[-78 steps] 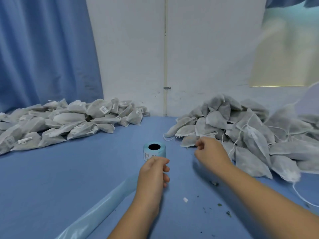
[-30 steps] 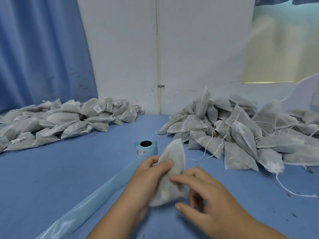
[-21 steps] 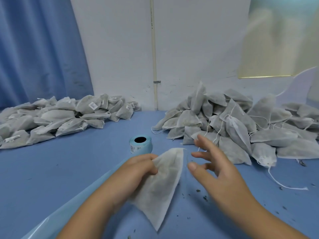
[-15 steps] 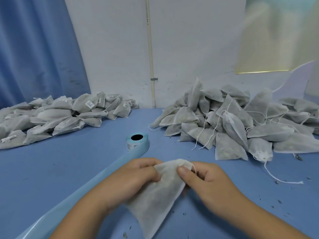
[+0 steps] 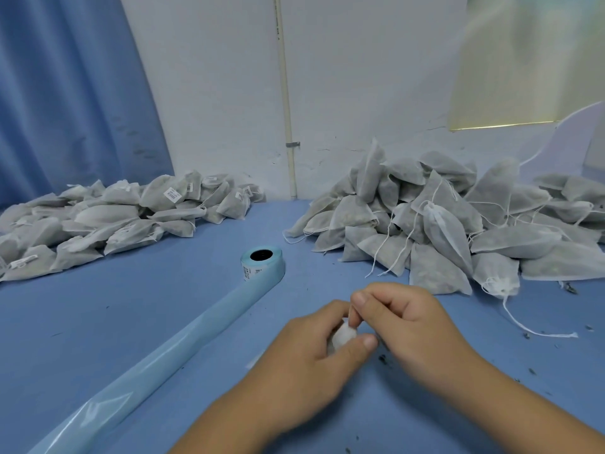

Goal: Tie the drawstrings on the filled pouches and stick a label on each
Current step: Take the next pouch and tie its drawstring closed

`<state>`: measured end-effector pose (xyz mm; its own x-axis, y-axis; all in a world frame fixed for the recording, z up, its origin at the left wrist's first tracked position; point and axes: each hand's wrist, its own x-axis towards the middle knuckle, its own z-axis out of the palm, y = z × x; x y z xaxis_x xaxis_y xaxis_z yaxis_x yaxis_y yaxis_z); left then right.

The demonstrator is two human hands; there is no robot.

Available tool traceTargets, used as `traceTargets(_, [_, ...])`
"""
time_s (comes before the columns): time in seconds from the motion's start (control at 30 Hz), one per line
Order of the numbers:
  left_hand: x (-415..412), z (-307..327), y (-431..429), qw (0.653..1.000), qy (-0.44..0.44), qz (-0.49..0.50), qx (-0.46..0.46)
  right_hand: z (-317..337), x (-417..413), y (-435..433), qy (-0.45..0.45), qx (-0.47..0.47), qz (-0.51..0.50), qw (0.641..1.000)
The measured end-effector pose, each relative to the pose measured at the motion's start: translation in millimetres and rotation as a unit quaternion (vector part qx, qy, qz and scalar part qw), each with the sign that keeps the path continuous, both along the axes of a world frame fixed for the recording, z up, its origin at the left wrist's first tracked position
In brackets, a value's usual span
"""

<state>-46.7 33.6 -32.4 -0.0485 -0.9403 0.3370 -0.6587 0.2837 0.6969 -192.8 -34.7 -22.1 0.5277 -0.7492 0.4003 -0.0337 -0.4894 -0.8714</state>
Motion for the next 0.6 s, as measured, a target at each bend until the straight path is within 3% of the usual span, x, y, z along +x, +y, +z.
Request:
traceTargets(0.13, [2, 10, 2, 0.989, 0.136, -0.009, 0.06, 2, -4, -7, -0.016, 0.019, -0.023, 0.999])
traceTargets(0.23, [7, 20, 6, 0.963, 0.253, -0.053, 0.071, 2, -4, -7, -0.016, 0.016, -0.03, 0.999])
traceTargets(0.4, [13, 29, 13, 0.913, 0.373, -0.139, 0.09, -3, 2, -3, -0.019, 0.009, -0.022, 1.0])
traceTargets(0.5, [12, 33, 12, 0.893, 0.427, -0.122, 0.077, -4, 1, -1, -0.012, -0.012, -0.031, 0.999])
traceTargets(0.6, [9, 36, 12, 0.882, 0.464, -0.042, 0.076, -6, 1, 2, 0.019, -0.068, -0.031, 0.997])
